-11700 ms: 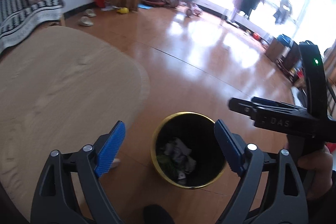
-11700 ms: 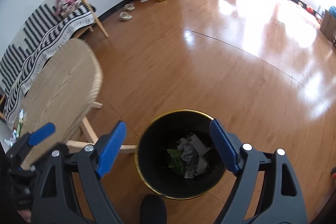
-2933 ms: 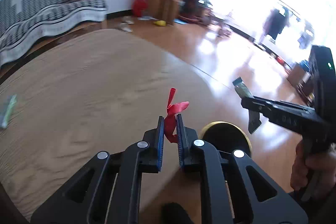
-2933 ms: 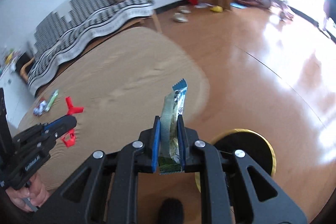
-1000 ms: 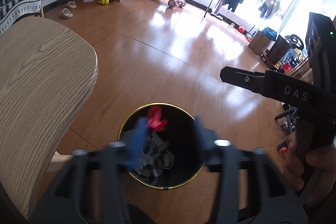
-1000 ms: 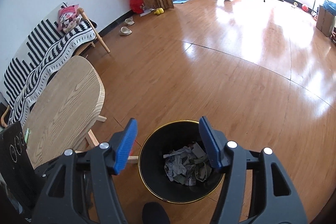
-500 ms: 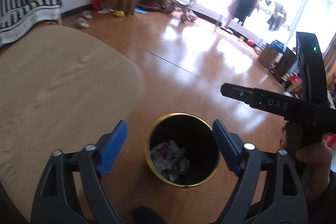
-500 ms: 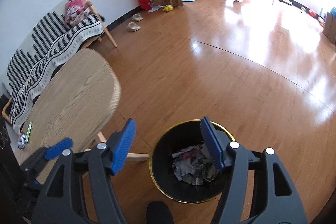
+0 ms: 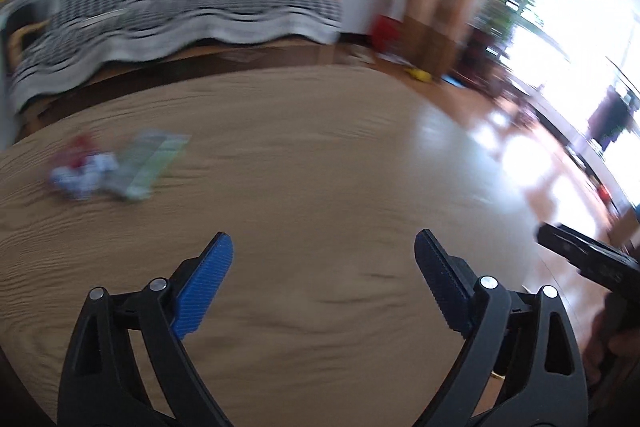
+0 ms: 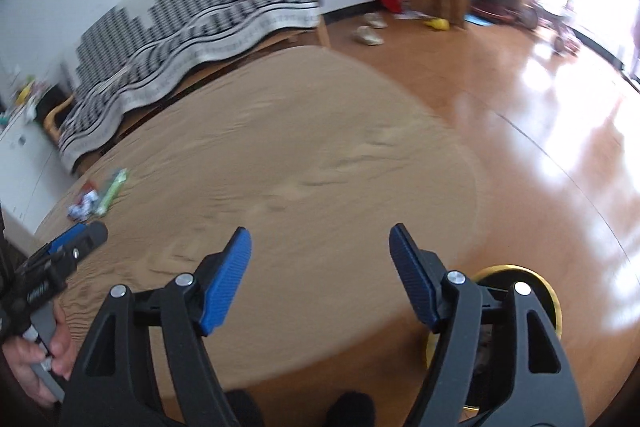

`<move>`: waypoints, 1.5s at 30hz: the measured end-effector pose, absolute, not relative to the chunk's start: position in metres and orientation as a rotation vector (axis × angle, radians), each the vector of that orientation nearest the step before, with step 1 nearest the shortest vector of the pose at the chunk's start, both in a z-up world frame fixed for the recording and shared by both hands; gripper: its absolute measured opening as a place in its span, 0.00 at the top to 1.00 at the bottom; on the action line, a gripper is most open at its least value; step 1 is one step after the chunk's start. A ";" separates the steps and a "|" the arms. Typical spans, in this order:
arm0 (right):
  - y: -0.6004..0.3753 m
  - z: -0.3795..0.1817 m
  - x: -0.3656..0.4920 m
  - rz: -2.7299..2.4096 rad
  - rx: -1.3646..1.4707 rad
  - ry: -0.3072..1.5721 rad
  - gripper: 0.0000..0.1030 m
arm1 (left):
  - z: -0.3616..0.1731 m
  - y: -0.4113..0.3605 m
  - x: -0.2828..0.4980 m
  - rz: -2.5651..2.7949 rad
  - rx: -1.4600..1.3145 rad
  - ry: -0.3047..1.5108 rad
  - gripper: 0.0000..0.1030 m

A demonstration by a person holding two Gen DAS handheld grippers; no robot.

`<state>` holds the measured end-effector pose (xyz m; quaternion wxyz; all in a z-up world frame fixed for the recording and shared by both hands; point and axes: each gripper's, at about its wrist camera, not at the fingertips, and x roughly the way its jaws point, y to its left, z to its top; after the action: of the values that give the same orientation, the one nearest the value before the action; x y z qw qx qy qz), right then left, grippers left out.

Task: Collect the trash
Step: 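Return both tools from the bin to the table, then grasp the blue crumpled wrapper with the left tool while the right tool grasps the green-white box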

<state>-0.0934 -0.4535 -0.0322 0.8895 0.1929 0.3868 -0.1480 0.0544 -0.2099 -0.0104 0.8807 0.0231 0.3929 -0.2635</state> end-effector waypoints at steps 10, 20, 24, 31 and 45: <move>-0.324 -0.027 0.000 -0.081 0.270 0.876 0.30 | -0.036 -0.062 0.150 -0.237 0.122 0.782 0.13; -0.282 -0.036 0.034 -0.002 0.237 0.917 0.30 | -0.069 -0.072 0.206 -0.256 0.033 0.895 0.41; -0.278 -0.042 0.046 0.016 0.257 0.936 0.30 | -0.072 -0.070 0.209 -0.269 0.021 0.890 0.66; -0.248 -0.058 0.086 0.070 0.295 1.000 0.30 | -0.038 -0.046 0.166 -0.266 0.024 0.862 0.74; -0.180 -0.082 0.226 -0.076 0.308 1.109 0.25 | -0.017 0.019 0.116 -0.132 -0.160 0.892 0.74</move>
<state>0.2263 -0.1803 -0.0819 0.8382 0.1454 0.5243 -0.0357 0.1158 0.0190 -0.0166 0.8969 -0.0772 0.4308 -0.0639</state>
